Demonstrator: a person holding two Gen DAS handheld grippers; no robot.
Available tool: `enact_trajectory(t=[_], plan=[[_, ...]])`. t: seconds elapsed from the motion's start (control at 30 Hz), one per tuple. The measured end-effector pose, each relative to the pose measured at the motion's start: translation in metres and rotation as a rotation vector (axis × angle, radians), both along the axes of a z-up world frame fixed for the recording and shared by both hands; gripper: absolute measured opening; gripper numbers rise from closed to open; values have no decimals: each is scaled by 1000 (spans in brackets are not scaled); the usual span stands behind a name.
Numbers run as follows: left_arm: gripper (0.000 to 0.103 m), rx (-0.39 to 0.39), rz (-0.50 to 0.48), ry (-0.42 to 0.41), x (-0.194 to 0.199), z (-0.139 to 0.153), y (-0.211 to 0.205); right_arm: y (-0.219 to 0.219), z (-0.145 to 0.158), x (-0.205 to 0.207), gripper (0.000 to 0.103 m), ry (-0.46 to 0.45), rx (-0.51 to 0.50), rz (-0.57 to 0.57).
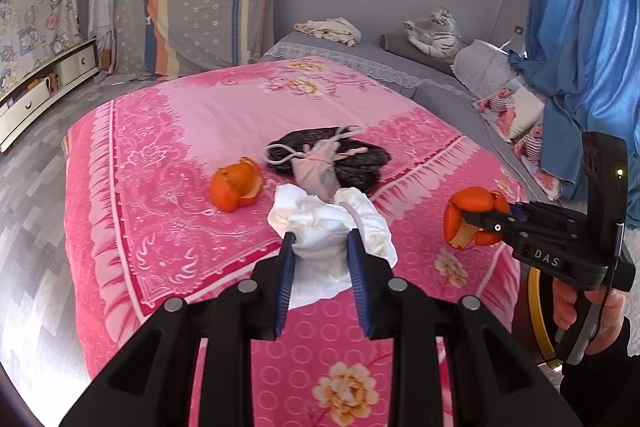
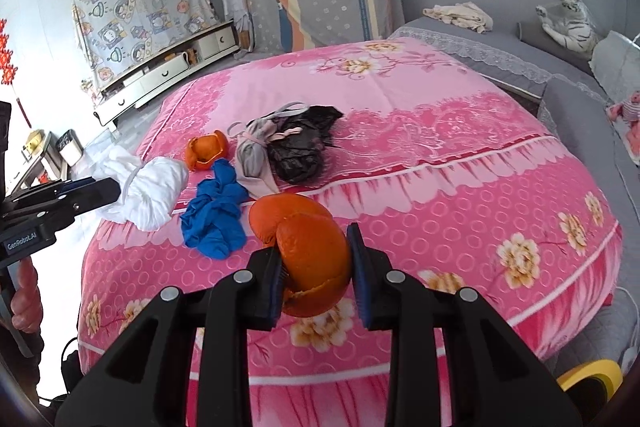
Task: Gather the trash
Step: 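Carry the white tissue and orange peel with both tools over the yellow bin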
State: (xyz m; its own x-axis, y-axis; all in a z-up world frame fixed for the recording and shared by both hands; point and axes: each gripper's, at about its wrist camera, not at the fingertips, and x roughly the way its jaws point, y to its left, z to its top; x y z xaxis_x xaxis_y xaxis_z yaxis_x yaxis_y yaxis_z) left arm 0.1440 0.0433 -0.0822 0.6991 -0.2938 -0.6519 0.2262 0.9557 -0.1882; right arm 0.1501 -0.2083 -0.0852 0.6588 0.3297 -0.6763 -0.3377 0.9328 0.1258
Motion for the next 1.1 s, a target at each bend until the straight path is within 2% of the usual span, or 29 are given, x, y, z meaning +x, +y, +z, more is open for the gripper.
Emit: enact_trajectory(t=[0.5, 1.1], plan=[[25, -7, -141, -22, -11, 13, -61, -64, 3, -23, 26, -17, 11, -134], [25, -4, -381, -34, -17, 18, -160, -172, -2, -66, 26, -13, -16, -388]])
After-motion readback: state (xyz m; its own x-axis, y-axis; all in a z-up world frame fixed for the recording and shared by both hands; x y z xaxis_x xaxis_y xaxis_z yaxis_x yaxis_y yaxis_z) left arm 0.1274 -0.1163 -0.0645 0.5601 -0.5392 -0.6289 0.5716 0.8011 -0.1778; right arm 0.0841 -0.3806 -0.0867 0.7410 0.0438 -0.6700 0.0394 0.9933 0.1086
